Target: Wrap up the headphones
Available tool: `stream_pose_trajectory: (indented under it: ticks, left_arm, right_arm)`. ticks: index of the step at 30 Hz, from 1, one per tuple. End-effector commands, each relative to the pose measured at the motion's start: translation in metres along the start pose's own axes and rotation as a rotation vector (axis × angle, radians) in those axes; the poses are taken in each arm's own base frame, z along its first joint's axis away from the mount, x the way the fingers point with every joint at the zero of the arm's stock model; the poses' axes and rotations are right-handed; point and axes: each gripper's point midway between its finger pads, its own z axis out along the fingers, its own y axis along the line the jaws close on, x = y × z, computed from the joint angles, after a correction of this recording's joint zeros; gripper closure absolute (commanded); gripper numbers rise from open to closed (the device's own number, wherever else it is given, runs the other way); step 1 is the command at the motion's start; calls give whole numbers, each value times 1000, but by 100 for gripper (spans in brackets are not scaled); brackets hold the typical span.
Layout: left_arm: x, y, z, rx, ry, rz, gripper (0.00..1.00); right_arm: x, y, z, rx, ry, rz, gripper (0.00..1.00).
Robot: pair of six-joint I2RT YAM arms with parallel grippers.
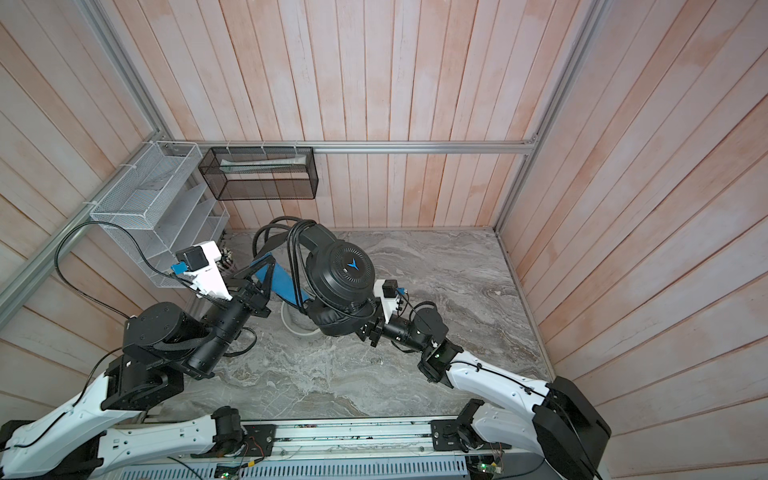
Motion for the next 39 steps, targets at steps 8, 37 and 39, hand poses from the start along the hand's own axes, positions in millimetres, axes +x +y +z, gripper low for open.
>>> stream_pose_trajectory:
  ticks: [8,37,39]
  left_arm:
    - [-20,-3,-4,17,-63,-99,100]
    - [-18,1,-5,4,-47,-141,100]
    - [-17,3,-5,-12,-45,-154,100]
  right_arm:
    - [4,28,20,-125,-22,64,46]
    - [39,-2,40,35,39,61,100]
    - [45,-4,42,44,49,68,100]
